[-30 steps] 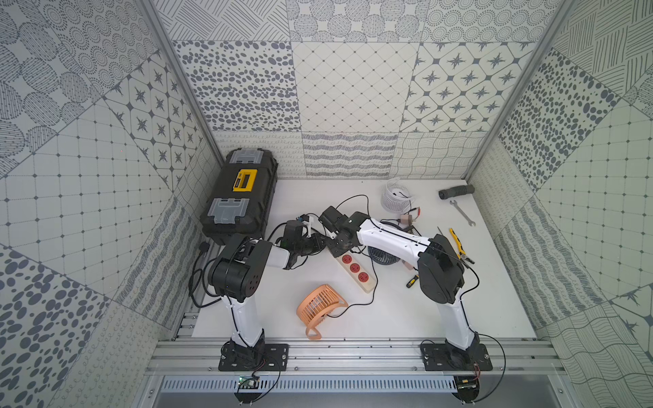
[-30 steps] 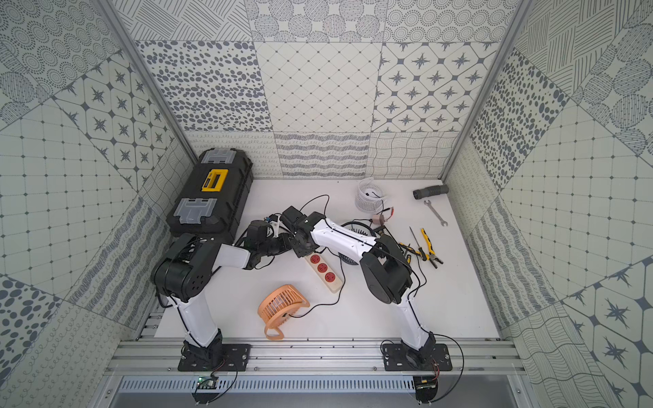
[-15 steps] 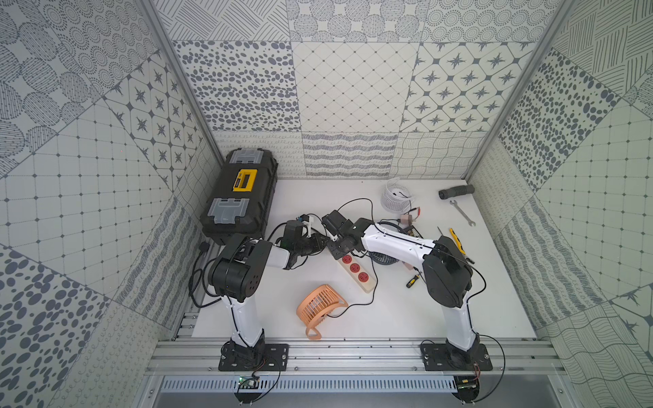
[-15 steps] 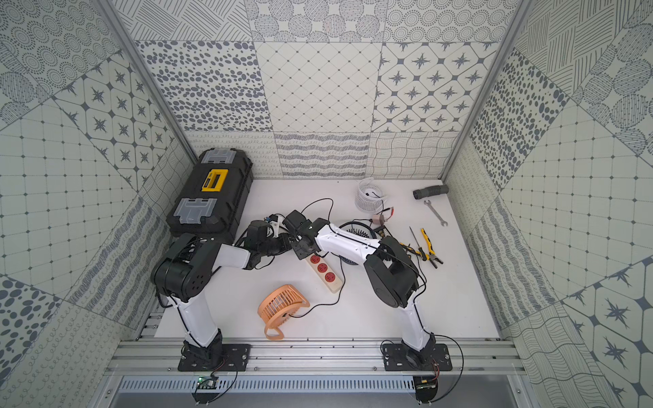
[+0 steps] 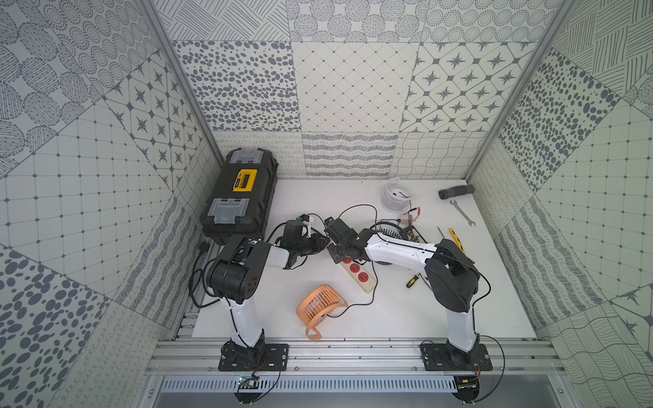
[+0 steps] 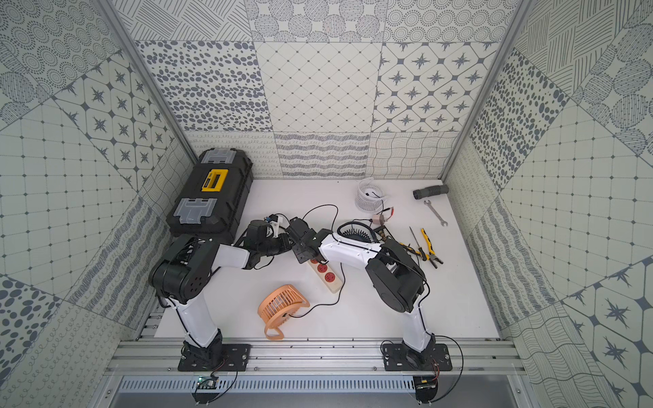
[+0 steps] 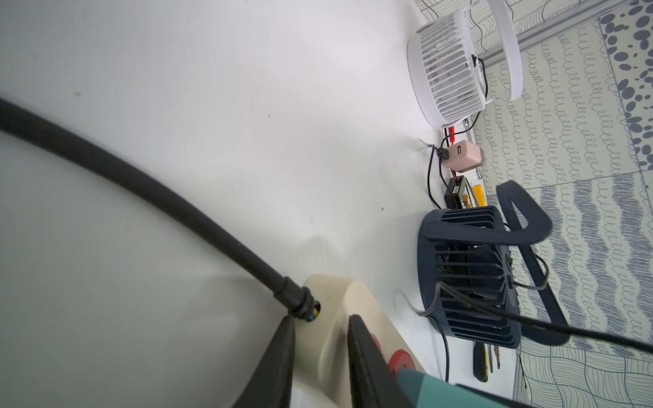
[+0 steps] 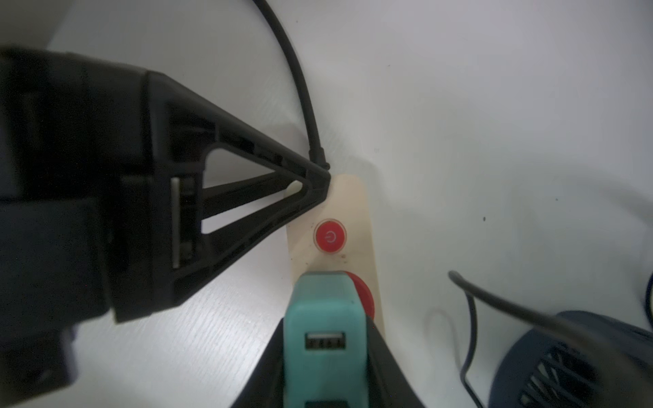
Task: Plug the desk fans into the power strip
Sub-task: Insert the plug into the socket.
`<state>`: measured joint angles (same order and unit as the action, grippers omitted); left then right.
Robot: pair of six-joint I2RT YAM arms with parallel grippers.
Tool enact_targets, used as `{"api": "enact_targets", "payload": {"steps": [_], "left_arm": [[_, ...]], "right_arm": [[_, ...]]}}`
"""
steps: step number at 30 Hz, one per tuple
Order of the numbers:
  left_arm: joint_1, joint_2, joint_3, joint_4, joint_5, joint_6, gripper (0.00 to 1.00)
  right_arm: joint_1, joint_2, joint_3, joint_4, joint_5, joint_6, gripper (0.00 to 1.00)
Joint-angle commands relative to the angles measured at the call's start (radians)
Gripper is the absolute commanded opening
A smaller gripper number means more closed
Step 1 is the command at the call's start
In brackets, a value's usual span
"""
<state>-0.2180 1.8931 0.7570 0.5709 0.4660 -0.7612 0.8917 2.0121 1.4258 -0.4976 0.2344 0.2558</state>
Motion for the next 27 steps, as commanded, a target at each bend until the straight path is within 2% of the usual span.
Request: {"api": "enact_targets", "payload": {"steps": [1, 6, 14, 20, 25, 27], "left_arm": [[-0.024, -0.014, 0.009, -0.148, 0.208, 0.041, 0.27], [-0.023, -0.04, 0.009, -0.179, 0.189, 0.061, 0.27], [-0.023, -0.053, 0.0, -0.184, 0.19, 0.07, 0.27], [-0.022, -0.061, 0.002, -0.191, 0.187, 0.075, 0.27], [-0.023, -0.064, 0.004, -0.2, 0.18, 0.082, 0.27], [-0.023, -0.065, 0.006, -0.205, 0.181, 0.084, 0.27]], "right_arm": [[-0.038, 0.206, -0.101, -0.324, -0.004, 0.057, 0.0], [-0.028, 0.156, -0.041, -0.333, 0.015, 0.048, 0.0], [-0.031, 0.166, -0.245, -0.284, 0.015, 0.124, 0.0], [0.004, 0.194, -0.175, -0.285, -0.005, 0.115, 0.0], [-0.003, 0.101, -0.161, -0.287, 0.016, 0.127, 0.0], [-0.002, 0.039, -0.133, -0.29, 0.023, 0.144, 0.18]]}}
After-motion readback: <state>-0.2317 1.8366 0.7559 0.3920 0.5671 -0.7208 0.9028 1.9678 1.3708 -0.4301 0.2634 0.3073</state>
